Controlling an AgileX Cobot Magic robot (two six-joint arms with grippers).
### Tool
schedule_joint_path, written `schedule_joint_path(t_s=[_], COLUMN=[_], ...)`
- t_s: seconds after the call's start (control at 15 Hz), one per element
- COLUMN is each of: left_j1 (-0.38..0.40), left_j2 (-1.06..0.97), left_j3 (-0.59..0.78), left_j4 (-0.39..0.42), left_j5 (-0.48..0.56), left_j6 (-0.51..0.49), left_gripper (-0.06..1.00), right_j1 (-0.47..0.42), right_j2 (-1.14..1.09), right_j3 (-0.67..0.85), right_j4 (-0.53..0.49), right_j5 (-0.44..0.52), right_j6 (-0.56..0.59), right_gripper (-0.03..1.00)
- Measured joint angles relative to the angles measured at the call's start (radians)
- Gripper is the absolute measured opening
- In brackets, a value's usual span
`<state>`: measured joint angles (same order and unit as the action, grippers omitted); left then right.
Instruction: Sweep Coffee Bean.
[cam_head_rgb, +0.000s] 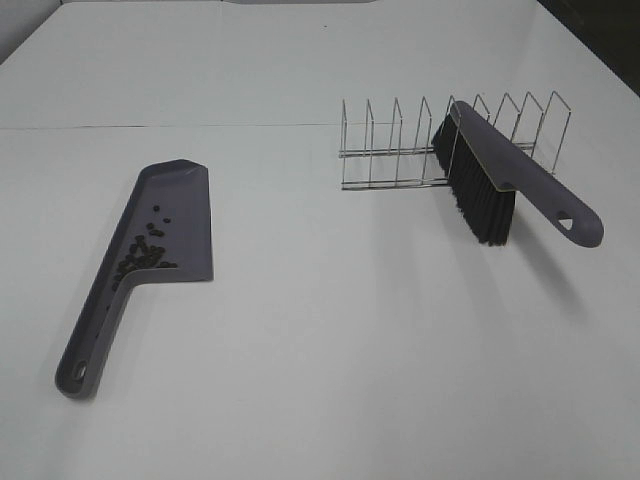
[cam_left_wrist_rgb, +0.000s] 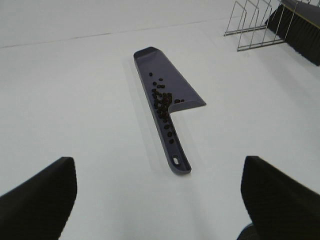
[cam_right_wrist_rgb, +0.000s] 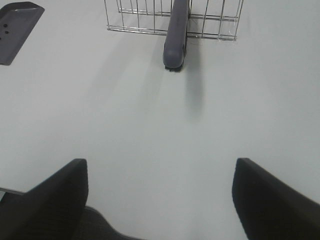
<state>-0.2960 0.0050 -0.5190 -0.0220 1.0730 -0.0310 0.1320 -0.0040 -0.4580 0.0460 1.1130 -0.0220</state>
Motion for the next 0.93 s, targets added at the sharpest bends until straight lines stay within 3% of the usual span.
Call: schedule_joint_path(t_s=[0.73, 0.93], left_j1=[0.0, 0.044], left_j2=[-0.011, -0.011], left_j3=[0.0, 0.0], left_j4=[-0.001, -0.001], left_j5=[0.0, 0.0], left_j6=[0.042, 0.043], left_gripper=[0.82, 0.82], right_j1=[0.0, 0.0], right_j2=[0.0, 0.0], right_j3=[0.0, 0.0], right_j4=[0.006, 0.006], right_j5=[0.0, 0.0], right_j6=[0.0, 0.0], right_gripper=[0.67, 0.67])
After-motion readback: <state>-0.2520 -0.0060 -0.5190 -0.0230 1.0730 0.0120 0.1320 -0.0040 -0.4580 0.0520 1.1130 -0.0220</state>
